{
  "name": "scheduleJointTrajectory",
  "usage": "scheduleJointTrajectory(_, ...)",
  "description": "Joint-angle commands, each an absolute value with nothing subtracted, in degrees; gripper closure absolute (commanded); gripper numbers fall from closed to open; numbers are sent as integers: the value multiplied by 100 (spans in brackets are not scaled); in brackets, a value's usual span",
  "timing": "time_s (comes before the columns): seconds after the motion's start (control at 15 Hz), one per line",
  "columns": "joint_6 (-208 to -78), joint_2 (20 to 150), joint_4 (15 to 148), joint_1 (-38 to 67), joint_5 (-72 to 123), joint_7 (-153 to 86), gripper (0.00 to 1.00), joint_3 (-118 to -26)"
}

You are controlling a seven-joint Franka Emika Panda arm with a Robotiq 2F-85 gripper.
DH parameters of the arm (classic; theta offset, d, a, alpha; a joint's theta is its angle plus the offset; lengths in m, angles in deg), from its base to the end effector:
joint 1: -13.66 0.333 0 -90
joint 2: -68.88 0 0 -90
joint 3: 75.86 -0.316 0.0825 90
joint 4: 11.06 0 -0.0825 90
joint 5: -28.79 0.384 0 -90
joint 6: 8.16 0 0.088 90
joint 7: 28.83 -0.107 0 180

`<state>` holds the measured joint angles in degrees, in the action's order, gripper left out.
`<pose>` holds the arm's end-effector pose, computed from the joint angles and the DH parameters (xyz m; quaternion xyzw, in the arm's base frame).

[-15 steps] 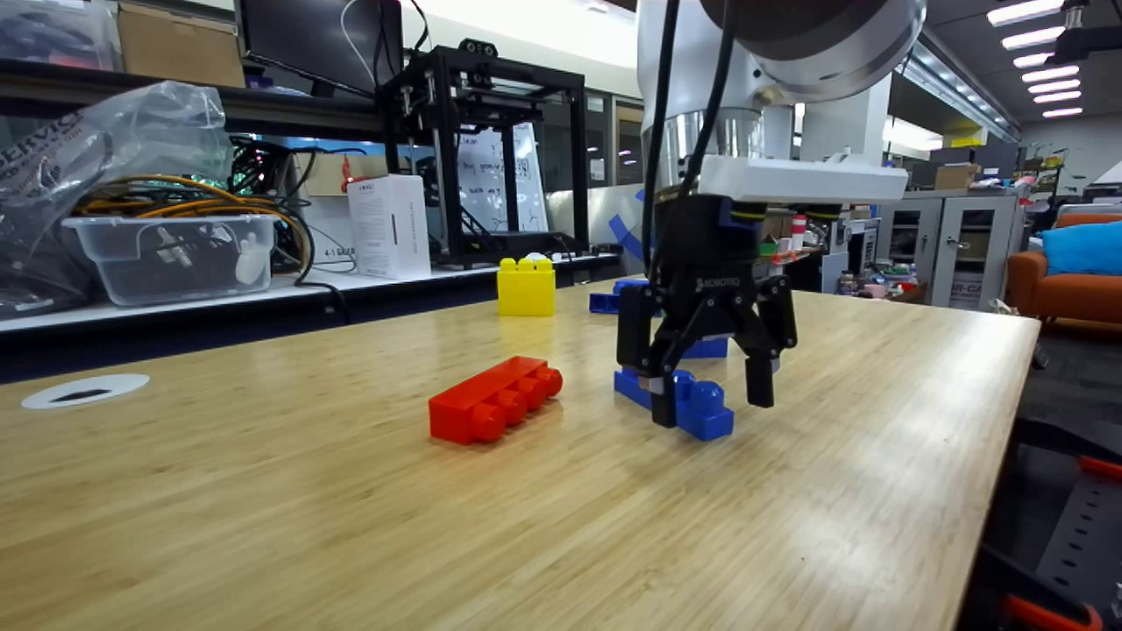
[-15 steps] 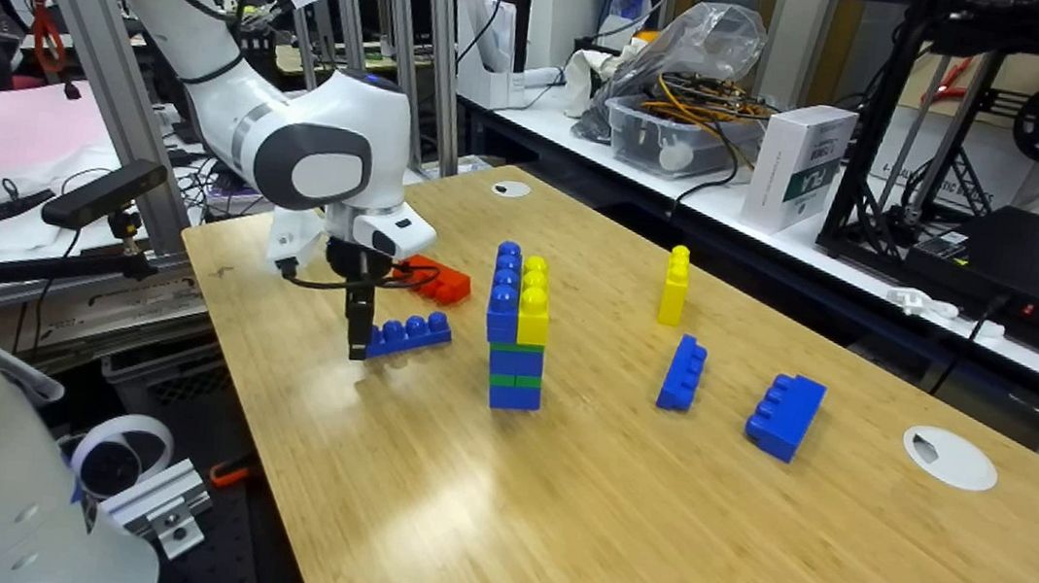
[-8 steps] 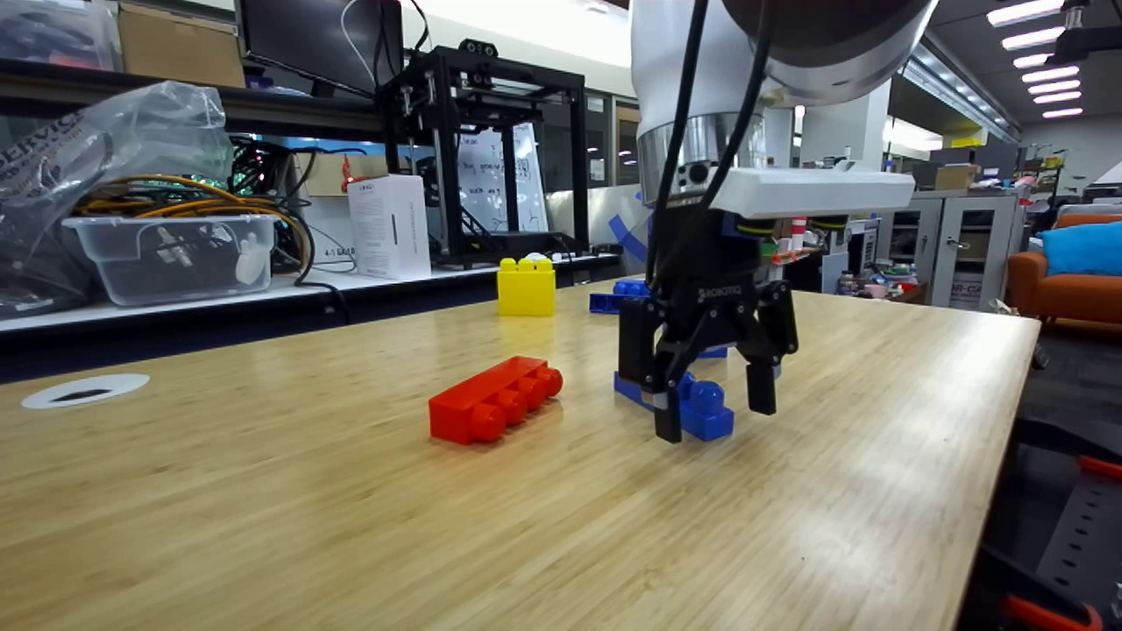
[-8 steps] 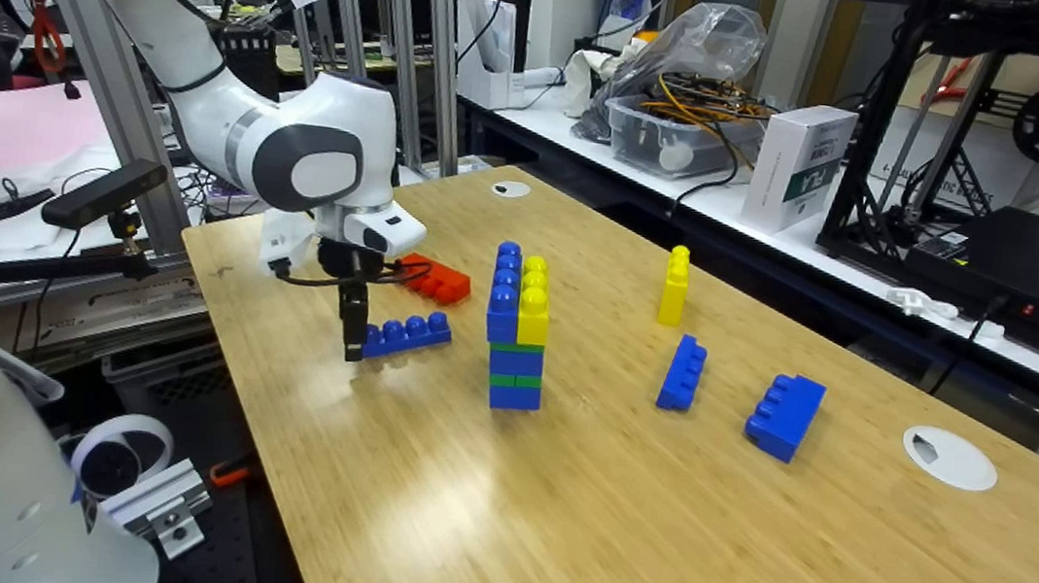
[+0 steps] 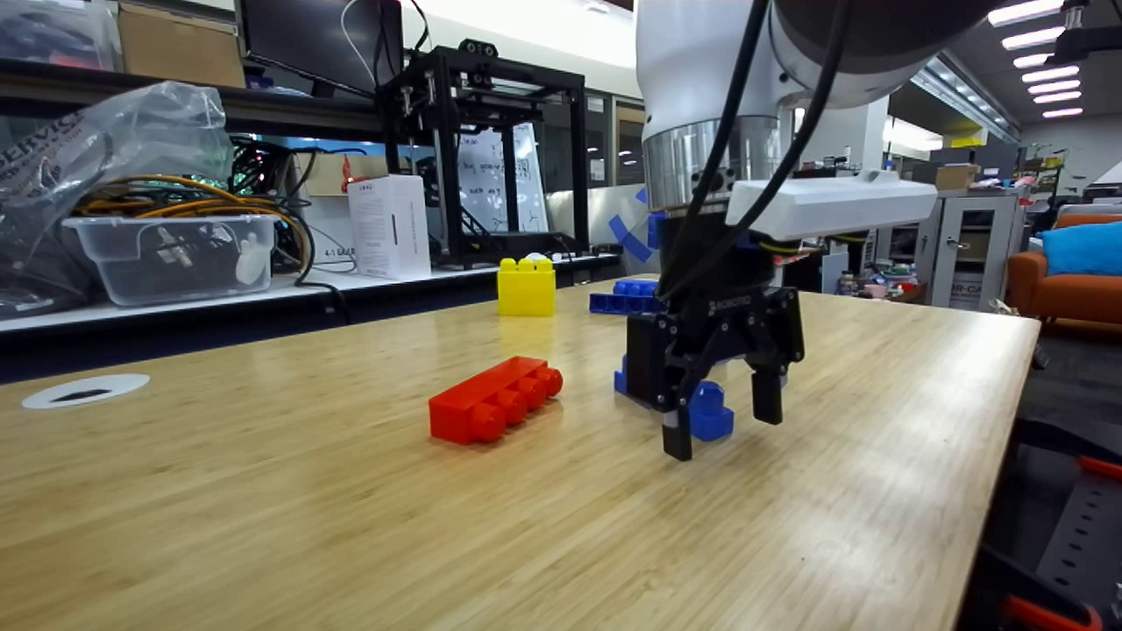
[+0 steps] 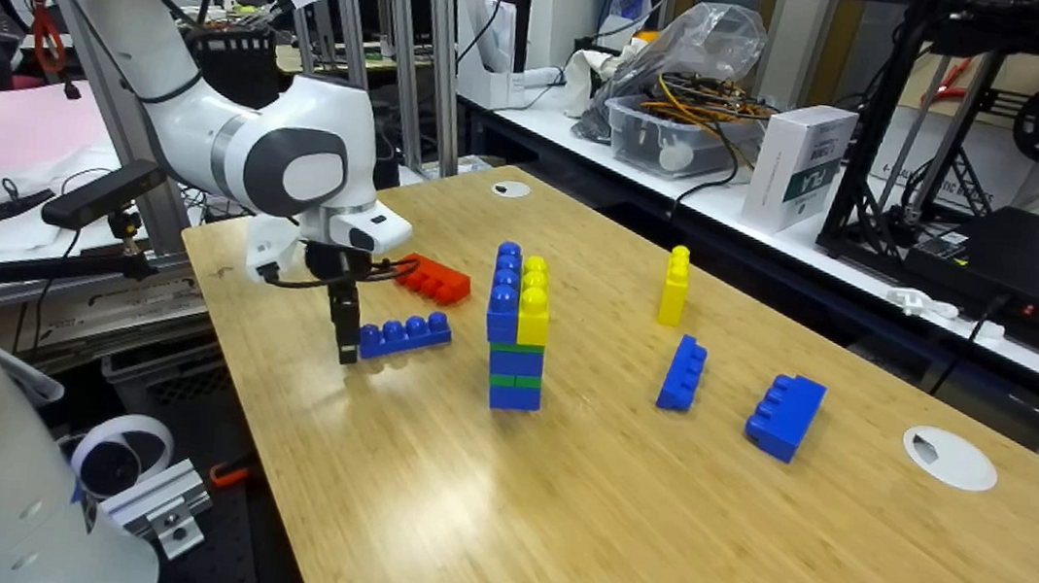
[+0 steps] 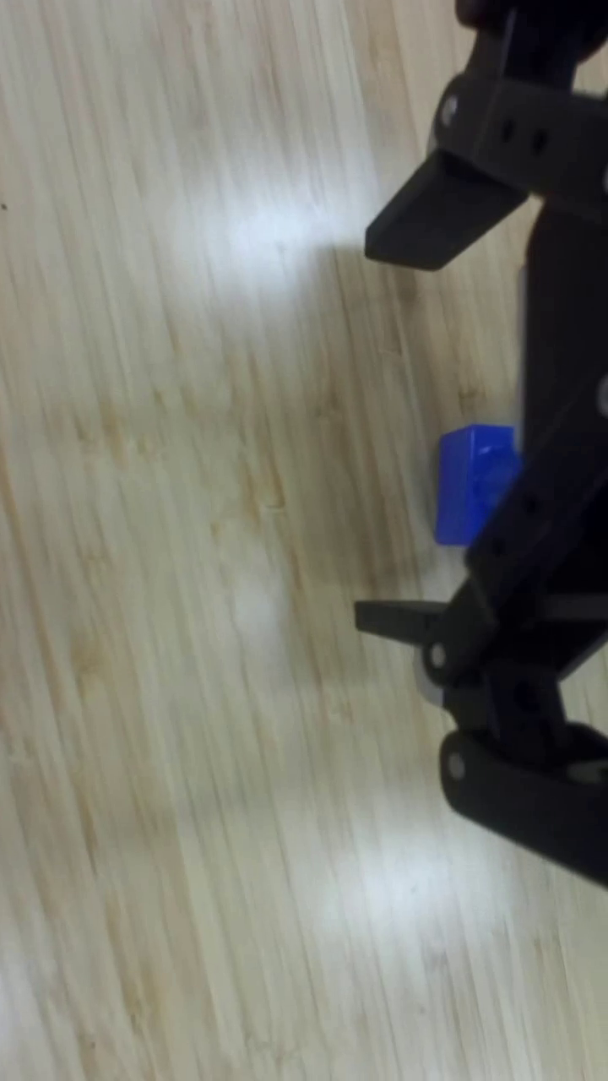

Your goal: Put the long blue block on the built tower

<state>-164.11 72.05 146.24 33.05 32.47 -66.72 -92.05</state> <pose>0.3138 0.2240 0.1968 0.9978 -0.0498 -0.0426 0.0073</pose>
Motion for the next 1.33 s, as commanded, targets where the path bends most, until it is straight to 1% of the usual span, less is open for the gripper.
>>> scheduleJointTrajectory(0.0, -16688, 7127, 14781, 3261, 2962, -6858, 0, -9133)
scheduleJointTrajectory(0.4, -16933, 7140, 14823, 3198, 2905, -6833, 0, -8982)
scheduleJointTrajectory(0.47, -16990, 7144, 14831, 3201, 2882, -6869, 25, -8959)
scheduleJointTrajectory(0.53, -17037, 7138, 14847, 3199, 2892, -6856, 26, -8947)
scheduleJointTrajectory(0.87, -17074, 7139, 14847, 3208, 2906, -6864, 63, -8926)
scheduleJointTrajectory(1.13, -17059, 7100, 14830, 3232, 2865, -6916, 90, -8941)
scheduleJointTrajectory(1.27, -16931, 6962, 14859, 3280, 2742, -7077, 90, -8955)
